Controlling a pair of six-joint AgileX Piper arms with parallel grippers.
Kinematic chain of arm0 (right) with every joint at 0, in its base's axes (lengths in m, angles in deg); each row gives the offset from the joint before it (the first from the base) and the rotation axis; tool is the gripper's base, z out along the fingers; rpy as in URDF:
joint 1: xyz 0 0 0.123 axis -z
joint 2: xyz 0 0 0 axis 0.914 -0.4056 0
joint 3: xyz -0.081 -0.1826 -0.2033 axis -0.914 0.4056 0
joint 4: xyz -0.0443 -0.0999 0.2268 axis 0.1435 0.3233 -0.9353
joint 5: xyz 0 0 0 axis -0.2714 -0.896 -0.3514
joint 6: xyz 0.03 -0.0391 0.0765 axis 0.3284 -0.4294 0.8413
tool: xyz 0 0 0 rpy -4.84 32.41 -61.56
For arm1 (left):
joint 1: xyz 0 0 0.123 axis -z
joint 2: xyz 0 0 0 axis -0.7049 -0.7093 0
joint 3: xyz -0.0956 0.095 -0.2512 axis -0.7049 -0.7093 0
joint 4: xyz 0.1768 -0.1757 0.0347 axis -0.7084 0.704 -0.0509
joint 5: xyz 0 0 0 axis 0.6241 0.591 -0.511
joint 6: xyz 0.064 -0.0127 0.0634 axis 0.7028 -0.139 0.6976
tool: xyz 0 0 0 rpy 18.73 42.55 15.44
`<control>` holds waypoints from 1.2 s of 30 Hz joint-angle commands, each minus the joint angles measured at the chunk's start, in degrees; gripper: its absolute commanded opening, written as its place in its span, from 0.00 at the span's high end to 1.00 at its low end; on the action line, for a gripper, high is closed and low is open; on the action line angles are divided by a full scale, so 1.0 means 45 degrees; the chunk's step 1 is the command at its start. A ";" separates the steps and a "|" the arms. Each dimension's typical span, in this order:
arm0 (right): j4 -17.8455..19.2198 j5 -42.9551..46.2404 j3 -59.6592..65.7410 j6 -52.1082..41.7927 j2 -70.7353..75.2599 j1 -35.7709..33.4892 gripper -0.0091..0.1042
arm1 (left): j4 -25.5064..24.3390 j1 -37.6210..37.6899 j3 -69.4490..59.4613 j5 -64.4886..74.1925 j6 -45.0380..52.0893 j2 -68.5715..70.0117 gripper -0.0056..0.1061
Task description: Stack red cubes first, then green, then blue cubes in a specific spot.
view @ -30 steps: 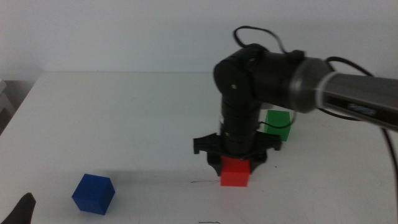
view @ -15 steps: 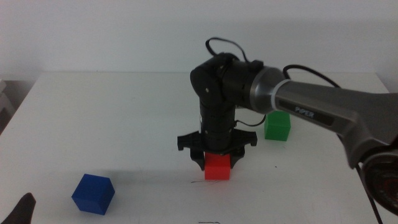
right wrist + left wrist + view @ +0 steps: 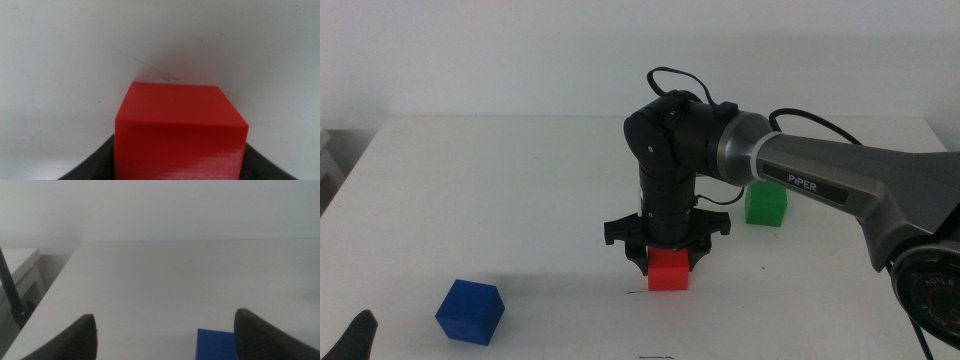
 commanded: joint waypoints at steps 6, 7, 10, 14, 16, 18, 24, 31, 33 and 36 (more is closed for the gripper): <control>0.0317 0.0282 -0.0301 -0.0058 0.0904 0.0049 0.29 | 0.0078 0.0033 0.0053 -0.0999 -0.0028 0.0330 0.11; 0.0329 0.0242 -0.0301 -0.0070 0.1076 0.0036 0.26 | 0.0078 0.0033 0.0053 -0.0999 -0.0028 0.0330 0.11; 0.0394 -0.0118 -0.0301 -0.0117 0.1931 0.0036 0.18 | 0.0078 0.0033 0.0053 -0.0999 -0.0028 0.0330 0.11; 0.1456 -0.1025 -0.0301 -0.0117 0.3231 0.0119 0.16 | 0.0078 0.0033 0.0053 -0.0999 -0.0028 0.0330 0.11; 0.1957 -0.1139 -0.0301 -0.0117 0.3778 0.0341 0.16 | 0.0078 0.0033 0.0053 -0.0999 -0.0028 0.0330 0.11; 0.2168 -0.1127 -0.0301 -0.0327 0.4209 0.0793 0.16 | 0.0078 0.0033 0.0053 -0.0999 -0.0028 0.0330 0.11; 0.1490 -0.1079 -0.0364 -0.2089 0.4338 0.2837 0.16 | 0.0078 0.0033 0.0053 -0.0999 -0.0028 0.0330 0.11; 0.1070 -0.0294 -0.0364 -0.3017 0.3874 0.4797 0.16 | 0.0078 0.0033 0.0053 -0.0999 -0.0028 0.0330 0.11; 0.0852 0.0030 -0.0364 -0.3330 0.3680 0.4917 0.16 | 0.0078 0.0033 0.0053 -0.0999 -0.0028 0.0330 0.11; 0.0838 0.0482 -0.0364 -0.3491 0.3261 0.5000 0.16 | 0.0078 0.0033 0.0053 -0.0999 -0.0028 0.0330 0.11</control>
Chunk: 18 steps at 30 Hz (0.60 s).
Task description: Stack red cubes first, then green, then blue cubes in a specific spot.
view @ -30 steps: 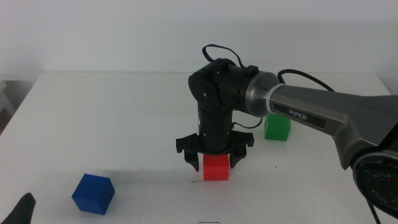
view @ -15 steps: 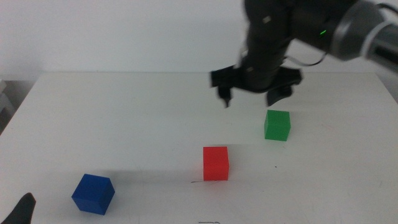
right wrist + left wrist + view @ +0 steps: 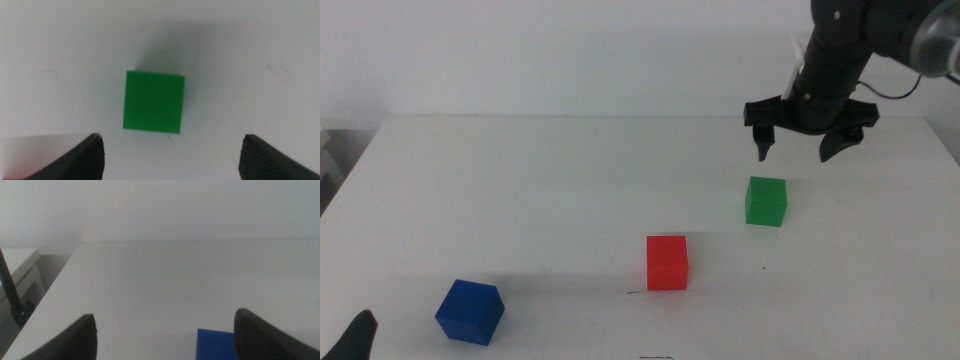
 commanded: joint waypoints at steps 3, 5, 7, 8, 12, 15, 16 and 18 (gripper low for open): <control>0.0078 0.0852 -0.0364 0.0024 0.0044 0.0216 0.16 | 0.0078 0.0033 0.0053 -0.0999 -0.0028 0.0330 0.11; 0.0089 0.1123 -0.0364 0.0264 -0.0315 0.0216 0.16 | 0.0078 0.0033 0.0053 -0.0999 -0.0028 0.0330 0.11; 0.0042 0.1369 -0.0364 0.0295 -0.0661 0.0216 0.17 | 0.0078 0.0033 0.0053 -0.0999 -0.0028 0.0330 0.11; -0.0043 0.1503 -0.0364 0.0295 -0.0848 0.0216 0.17 | 0.0078 0.0033 0.0053 -0.0999 -0.0028 0.0330 0.11; -0.0160 0.2003 -0.0364 0.0295 -0.1458 0.0216 0.17 | 0.0078 0.0033 0.0053 -0.0999 -0.0028 0.0330 0.11; -0.0174 0.2263 -0.0364 0.0295 -0.1809 0.0216 0.17 | 0.0078 0.0033 0.0053 -0.0999 -0.0028 0.0330 0.11; -0.0161 0.2301 -0.0364 0.0295 -0.1924 0.0216 0.17 | 0.0078 0.0033 0.0053 -0.0999 -0.0028 0.0330 0.11; -0.0173 0.2266 -0.0364 0.0295 -0.2089 0.0216 0.17 | 0.0078 0.0033 0.0053 -0.0999 -0.0028 0.0330 0.11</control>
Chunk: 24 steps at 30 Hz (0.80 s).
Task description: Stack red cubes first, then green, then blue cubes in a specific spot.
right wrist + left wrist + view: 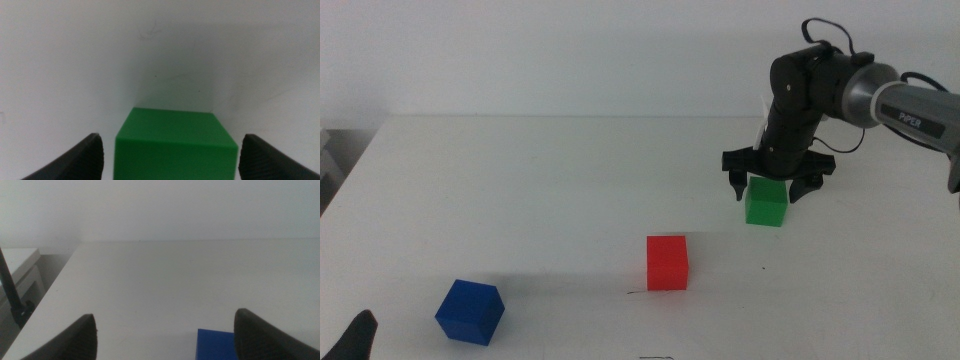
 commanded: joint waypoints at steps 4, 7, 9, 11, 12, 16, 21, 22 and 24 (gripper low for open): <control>0.0087 0.0132 -0.0364 -0.0012 0.0595 0.0104 0.26 | 0.0078 0.0033 0.0053 -0.0999 -0.0028 0.0330 0.11; -0.0111 0.0133 -0.0364 0.0065 0.0595 0.0104 0.51 | 0.0078 0.0033 0.0053 -0.0999 -0.0028 0.0330 0.11; -0.0216 0.0011 -0.0364 -0.0045 0.0619 0.0104 0.74 | 0.0078 0.0033 0.0053 -0.0999 -0.0028 0.0330 0.11; -0.0089 -0.0255 -0.0364 -0.0316 0.0786 0.0104 0.93 | 0.0078 0.0033 0.0053 -0.0999 -0.0028 0.0330 0.11; 0.0021 -0.0366 -0.0364 -0.0313 0.0874 0.0104 0.93 | 0.0078 0.0033 0.0053 -0.0999 -0.0028 0.0330 0.11; 0.0428 -0.0781 -0.0364 -0.0250 0.1917 0.0088 0.93 | 0.0078 0.0033 0.0053 -0.0999 -0.0028 0.0330 0.11; 0.1408 -0.1347 -0.0042 0.0424 0.3493 -0.0478 0.93 | 0.0078 0.0033 0.0053 -0.0999 -0.0028 0.0330 0.11; 0.1731 -0.1378 0.0254 0.0718 0.3896 -0.0756 0.93 | 0.0078 0.0033 0.0053 -0.0999 -0.0028 0.0330 0.11; 0.2228 -0.1338 0.1160 0.1356 0.4796 -0.1401 0.93 | 0.0078 0.0033 0.0053 -0.0999 -0.0028 0.0330 0.11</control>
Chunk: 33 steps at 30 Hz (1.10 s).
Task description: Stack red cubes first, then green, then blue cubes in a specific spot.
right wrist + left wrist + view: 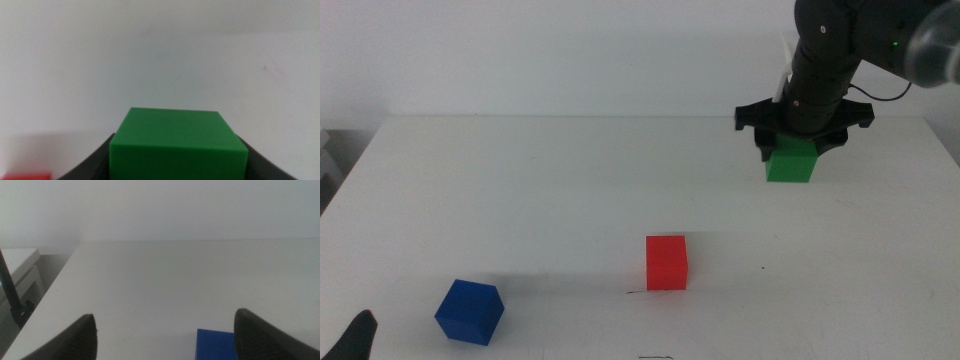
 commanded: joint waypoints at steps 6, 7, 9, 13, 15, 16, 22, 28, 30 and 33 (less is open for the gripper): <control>0.0594 0.0753 0.2250 0.2054 0.3093 -0.2356 0.93 | 0.0078 0.0033 0.0053 -0.0999 -0.0028 0.0330 0.11; 0.0594 0.0753 0.2229 0.2347 0.3093 -0.2618 0.93 | 0.0078 0.0033 0.0053 -0.0999 -0.0028 0.0330 0.11; 0.0358 0.0967 0.2181 0.2576 0.3093 -0.3150 0.93 | 0.0078 0.0033 0.0053 -0.0999 -0.0028 0.0330 0.11; 0.0238 0.0755 0.1802 0.2945 0.2495 -0.3840 0.93 | 0.0078 0.0033 0.0053 -0.0999 -0.0028 0.0330 0.11; 0.0238 0.0232 0.1218 0.3039 0.1855 -0.4021 0.93 | 0.0078 0.0033 0.0053 -0.0999 -0.0028 0.0330 0.11; 0.0226 0.0033 0.0932 0.3039 0.1587 -0.4084 0.93 | 0.0078 0.0033 0.0053 -0.0999 -0.0028 0.0330 0.11; -0.0029 -0.0960 -0.1080 0.2935 -0.0190 -0.4369 0.93 | 0.0078 0.0033 0.0053 -0.0999 -0.0028 0.0330 0.11; -0.0367 -0.1056 -0.1318 0.2893 -0.0898 -0.4382 0.93 | 0.0078 0.0033 0.0053 -0.0999 -0.0028 0.0330 0.11; -0.0437 -0.0969 -0.1318 0.2783 -0.1031 -0.4382 0.93 | 0.0078 0.0033 0.0053 -0.0999 -0.0028 0.0330 0.11; -0.0502 -0.0754 -0.1318 0.2636 -0.1143 -0.4382 0.93 | 0.0078 0.0033 0.0053 -0.0999 -0.0028 0.0330 0.11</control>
